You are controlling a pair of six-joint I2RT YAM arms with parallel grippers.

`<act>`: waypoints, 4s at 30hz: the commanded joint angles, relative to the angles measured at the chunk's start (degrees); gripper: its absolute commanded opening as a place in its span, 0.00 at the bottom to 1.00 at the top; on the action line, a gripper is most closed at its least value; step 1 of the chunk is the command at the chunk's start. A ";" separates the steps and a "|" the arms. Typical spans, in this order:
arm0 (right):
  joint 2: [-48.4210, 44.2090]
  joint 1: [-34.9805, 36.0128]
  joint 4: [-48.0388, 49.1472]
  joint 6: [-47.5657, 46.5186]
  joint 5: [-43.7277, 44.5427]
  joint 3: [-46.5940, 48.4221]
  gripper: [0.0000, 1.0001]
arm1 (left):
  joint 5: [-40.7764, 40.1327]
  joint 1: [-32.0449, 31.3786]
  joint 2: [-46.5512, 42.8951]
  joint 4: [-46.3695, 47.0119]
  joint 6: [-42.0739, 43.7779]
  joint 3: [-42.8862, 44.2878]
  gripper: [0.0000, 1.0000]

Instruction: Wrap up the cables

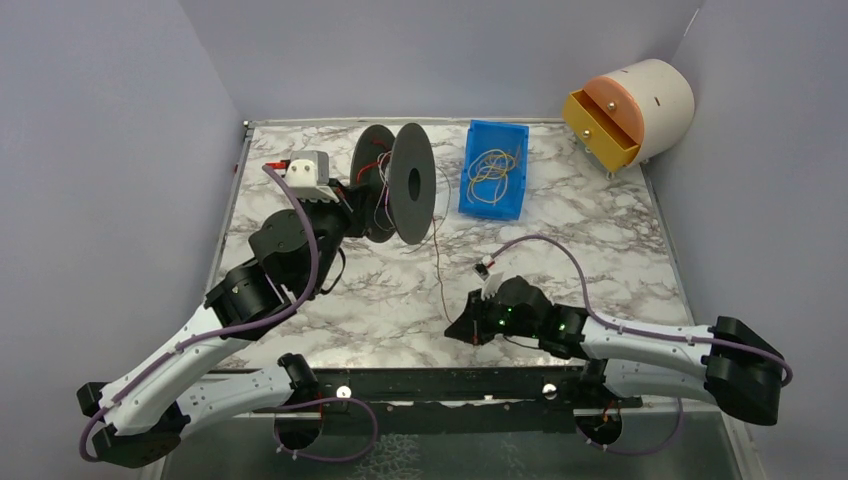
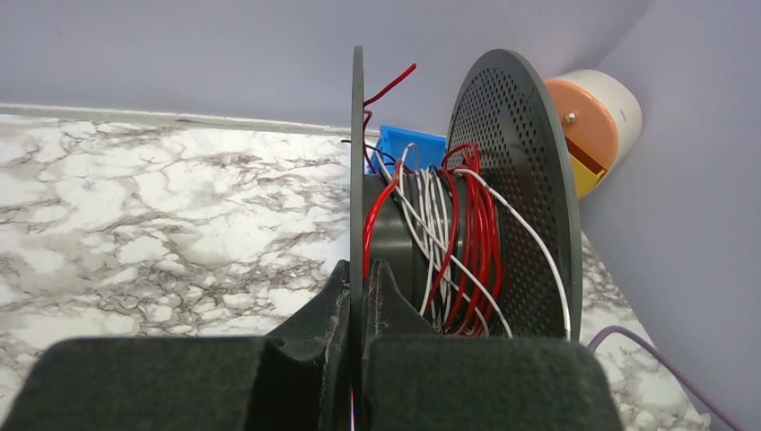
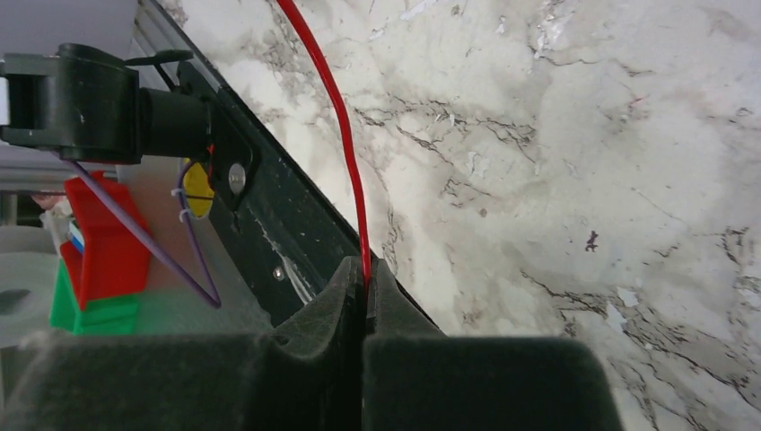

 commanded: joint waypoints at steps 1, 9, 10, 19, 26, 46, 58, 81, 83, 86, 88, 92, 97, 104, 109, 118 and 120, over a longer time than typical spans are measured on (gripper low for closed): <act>3.42 4.48 -1.00 0.01 6.98 3.58 0.01 | -5.75 0.03 -1.60 10.11 -2.31 -1.15 0.00; 11.00 14.07 -4.11 -1.81 14.19 11.67 0.01 | -7.18 0.03 0.03 12.84 -1.64 -3.20 0.00; 11.79 15.10 -4.67 -2.03 14.93 12.77 0.01 | -7.56 0.03 0.27 13.05 -1.47 -3.34 0.00; 15.13 25.15 -12.44 -4.44 22.86 23.47 0.01 | -12.14 0.03 2.84 12.91 1.22 -4.85 0.00; 14.56 31.18 -23.37 -6.78 30.49 34.24 0.01 | -13.37 0.03 5.11 9.13 3.11 -5.41 0.00; 11.82 31.73 -38.77 -24.34 45.43 54.82 0.01 | -7.46 0.03 13.53 0.53 1.25 -11.70 0.00; 8.87 21.16 -33.26 -35.20 44.79 53.80 0.01 | -0.26 0.03 13.74 -1.28 2.59 -14.80 0.00; 12.92 -9.00 -26.42 -32.75 21.82 44.37 0.01 | 26.19 -0.12 3.29 -4.35 10.06 -17.94 0.00; 13.28 -10.66 -26.42 -31.49 20.57 42.92 0.01 | 27.83 -0.14 1.67 -5.74 10.95 -17.24 0.00; 13.63 -12.87 -26.38 -29.74 19.03 40.64 0.01 | 30.03 -0.14 -0.70 -7.94 12.20 -16.00 0.00; 13.17 -13.90 -25.66 -29.04 17.59 38.86 0.01 | 31.11 -0.14 -2.24 -9.05 13.19 -15.31 0.00; 11.85 -15.13 -24.13 -27.46 14.90 34.65 0.01 | 33.59 -0.14 -5.04 -10.09 14.53 -14.17 0.00; 10.68 -15.46 -21.36 -24.44 11.03 28.09 0.01 | 36.92 -0.14 -7.84 -9.94 13.40 -11.88 0.00; 6.71 -15.48 -13.91 -21.81 5.49 18.17 0.01 | 37.65 -0.14 -10.12 -9.28 11.54 -9.03 0.00; 2.82 -15.47 -7.75 -20.91 -0.33 12.67 0.01 | 36.41 -0.14 -12.76 -6.29 10.05 -9.16 0.00; -4.36 -15.50 0.47 -22.23 -12.17 7.51 0.01 | 39.72 -0.14 -14.17 -0.83 8.17 -9.36 0.00; -5.43 -15.47 1.94 -22.38 -15.74 6.97 0.01 | 40.48 -0.14 -14.13 0.90 7.60 -9.56 0.00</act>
